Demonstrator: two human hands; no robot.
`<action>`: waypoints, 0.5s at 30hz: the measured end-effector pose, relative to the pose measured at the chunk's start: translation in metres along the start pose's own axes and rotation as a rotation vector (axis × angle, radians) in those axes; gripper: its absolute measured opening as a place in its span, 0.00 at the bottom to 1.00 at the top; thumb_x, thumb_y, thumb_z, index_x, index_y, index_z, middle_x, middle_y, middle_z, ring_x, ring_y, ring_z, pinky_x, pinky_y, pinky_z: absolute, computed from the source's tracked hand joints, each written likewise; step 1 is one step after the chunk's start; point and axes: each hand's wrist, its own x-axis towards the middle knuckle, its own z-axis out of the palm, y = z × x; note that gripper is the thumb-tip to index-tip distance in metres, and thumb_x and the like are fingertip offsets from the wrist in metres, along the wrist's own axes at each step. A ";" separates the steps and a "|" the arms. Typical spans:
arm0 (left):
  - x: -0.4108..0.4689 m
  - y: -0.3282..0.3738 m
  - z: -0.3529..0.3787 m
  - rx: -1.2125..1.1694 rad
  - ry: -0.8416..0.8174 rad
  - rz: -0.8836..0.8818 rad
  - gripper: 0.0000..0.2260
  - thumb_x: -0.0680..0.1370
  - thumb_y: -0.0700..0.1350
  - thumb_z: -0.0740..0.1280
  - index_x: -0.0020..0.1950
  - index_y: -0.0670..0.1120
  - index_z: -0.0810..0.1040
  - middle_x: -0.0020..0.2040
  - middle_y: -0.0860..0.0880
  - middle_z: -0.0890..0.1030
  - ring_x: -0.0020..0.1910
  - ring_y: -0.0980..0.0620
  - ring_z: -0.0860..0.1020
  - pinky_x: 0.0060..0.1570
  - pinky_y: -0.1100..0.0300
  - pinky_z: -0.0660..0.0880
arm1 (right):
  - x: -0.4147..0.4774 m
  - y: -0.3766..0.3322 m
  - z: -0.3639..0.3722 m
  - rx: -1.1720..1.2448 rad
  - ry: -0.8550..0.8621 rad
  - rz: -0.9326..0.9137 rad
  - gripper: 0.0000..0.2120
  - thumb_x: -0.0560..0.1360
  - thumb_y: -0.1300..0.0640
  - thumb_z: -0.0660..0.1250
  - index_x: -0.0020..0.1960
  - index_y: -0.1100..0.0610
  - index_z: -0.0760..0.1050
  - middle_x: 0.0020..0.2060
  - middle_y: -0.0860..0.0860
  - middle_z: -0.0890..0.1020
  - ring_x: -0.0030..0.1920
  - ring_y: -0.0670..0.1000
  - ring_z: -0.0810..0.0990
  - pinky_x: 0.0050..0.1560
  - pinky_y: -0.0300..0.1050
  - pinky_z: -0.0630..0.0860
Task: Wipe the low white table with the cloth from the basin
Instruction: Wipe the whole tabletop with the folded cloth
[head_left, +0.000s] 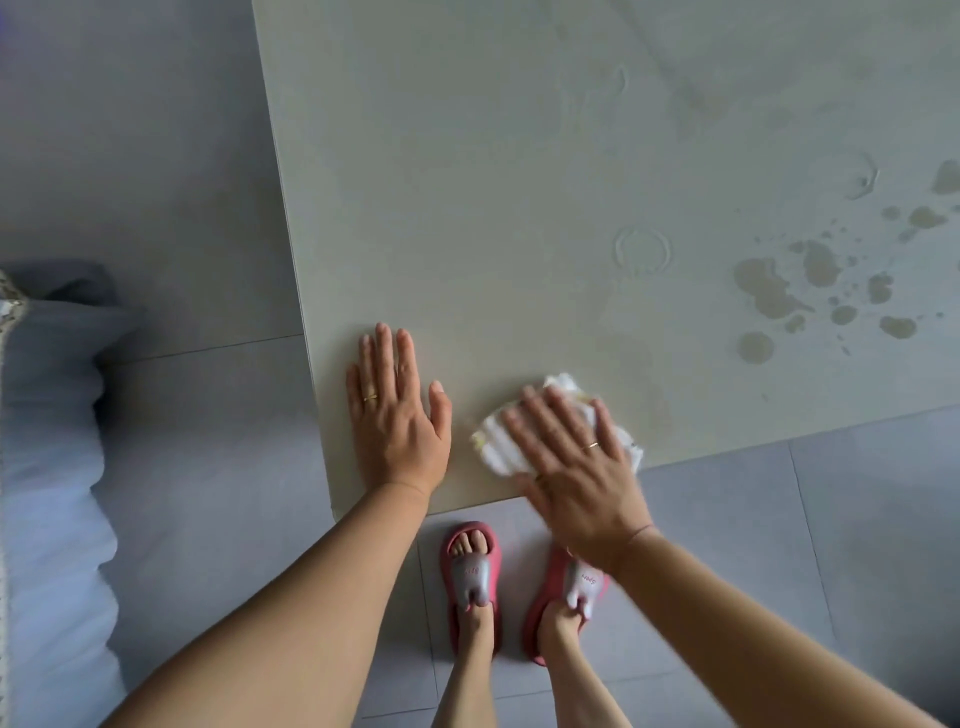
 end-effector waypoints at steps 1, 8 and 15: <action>0.000 0.000 0.000 0.001 -0.002 0.002 0.27 0.78 0.51 0.50 0.75 0.41 0.59 0.76 0.40 0.59 0.75 0.41 0.57 0.73 0.46 0.53 | -0.001 0.022 -0.005 -0.021 -0.001 0.047 0.27 0.78 0.43 0.51 0.76 0.48 0.56 0.75 0.51 0.58 0.76 0.54 0.54 0.73 0.58 0.51; 0.001 0.004 -0.001 0.023 -0.003 -0.015 0.28 0.77 0.51 0.50 0.75 0.40 0.59 0.76 0.40 0.59 0.75 0.40 0.56 0.73 0.45 0.52 | 0.007 0.026 -0.012 0.152 0.067 0.727 0.31 0.75 0.42 0.43 0.77 0.49 0.48 0.77 0.52 0.48 0.76 0.52 0.42 0.73 0.59 0.37; 0.008 0.022 -0.009 0.017 0.016 -0.082 0.26 0.76 0.47 0.56 0.72 0.38 0.64 0.75 0.40 0.61 0.74 0.40 0.59 0.72 0.43 0.52 | -0.020 0.046 -0.009 0.007 -0.008 0.046 0.27 0.78 0.43 0.51 0.76 0.47 0.54 0.75 0.49 0.59 0.76 0.52 0.51 0.74 0.57 0.47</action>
